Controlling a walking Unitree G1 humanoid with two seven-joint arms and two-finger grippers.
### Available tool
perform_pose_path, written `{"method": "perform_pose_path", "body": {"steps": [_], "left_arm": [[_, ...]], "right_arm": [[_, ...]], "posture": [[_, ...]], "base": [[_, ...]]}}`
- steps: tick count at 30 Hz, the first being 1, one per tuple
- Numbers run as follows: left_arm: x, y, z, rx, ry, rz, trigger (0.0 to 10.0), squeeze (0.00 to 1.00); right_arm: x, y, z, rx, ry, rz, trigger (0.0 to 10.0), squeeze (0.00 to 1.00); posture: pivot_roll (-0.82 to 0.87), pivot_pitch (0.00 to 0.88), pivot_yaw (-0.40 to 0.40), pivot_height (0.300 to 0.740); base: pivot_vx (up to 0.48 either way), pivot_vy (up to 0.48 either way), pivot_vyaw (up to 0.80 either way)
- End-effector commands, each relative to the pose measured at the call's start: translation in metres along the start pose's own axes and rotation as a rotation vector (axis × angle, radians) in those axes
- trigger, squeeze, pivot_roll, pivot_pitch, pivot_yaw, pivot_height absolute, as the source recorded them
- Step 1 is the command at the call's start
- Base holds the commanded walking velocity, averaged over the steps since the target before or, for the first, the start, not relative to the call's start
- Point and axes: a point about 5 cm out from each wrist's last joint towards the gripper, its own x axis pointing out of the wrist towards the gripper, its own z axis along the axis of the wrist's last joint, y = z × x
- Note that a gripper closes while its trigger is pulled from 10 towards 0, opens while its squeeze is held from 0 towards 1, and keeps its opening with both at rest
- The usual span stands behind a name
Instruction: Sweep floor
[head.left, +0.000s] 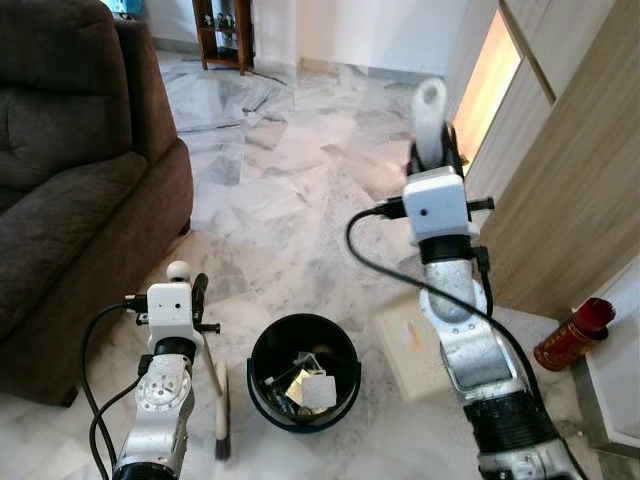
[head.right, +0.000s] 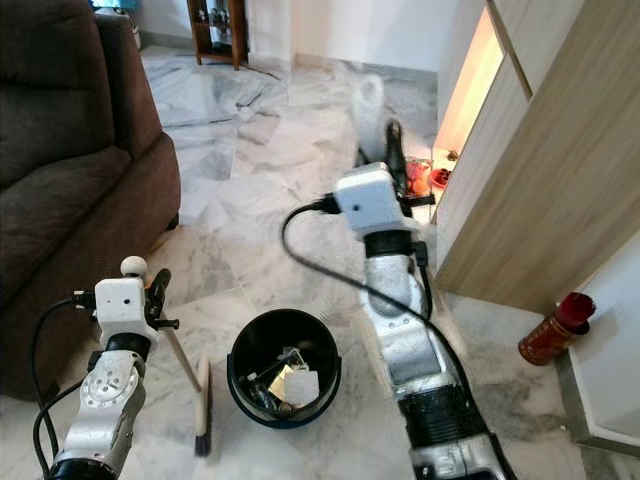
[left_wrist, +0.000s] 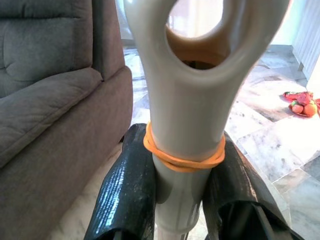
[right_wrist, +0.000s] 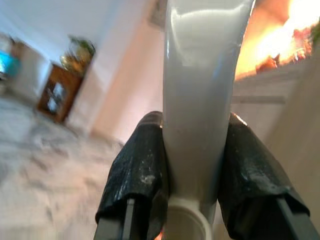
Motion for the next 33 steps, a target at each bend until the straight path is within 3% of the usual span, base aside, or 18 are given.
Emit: {"method": "perform_pose_path", "body": {"steps": [1, 9, 17, 33], "left_arm": [[0.003, -0.004, 0.006, -0.003, -0.031, -0.023, 10.0, 0.00], [0.002, -0.006, 0.005, -0.009, -0.026, -0.044, 10.0, 0.00], [-0.001, -0.007, 0.004, -0.011, -0.021, -0.061, 10.0, 0.00], [-0.005, -0.008, 0.002, -0.021, -0.014, -0.081, 10.0, 0.00]], "right_arm": [[0.008, -0.007, 0.002, -0.017, -0.033, -0.028, 10.0, 0.00], [0.008, -0.007, -0.026, -0.015, 0.065, -0.032, 10.0, 0.00], [-0.001, -0.005, -0.057, 0.054, 0.179, -0.084, 10.0, 0.00], [-0.014, -0.004, -0.085, 0.112, 0.285, -0.114, 10.0, 0.00]], "posture": [[0.06, 0.062, -0.054, 0.740], [0.07, 0.058, -0.055, 0.740], [0.08, 0.046, -0.052, 0.740], [0.09, 0.033, -0.053, 0.740]], "base": [[0.000, 0.000, 0.00], [0.000, 0.000, 0.00], [0.000, 0.000, 0.00], [0.000, 0.000, 0.00]]}}
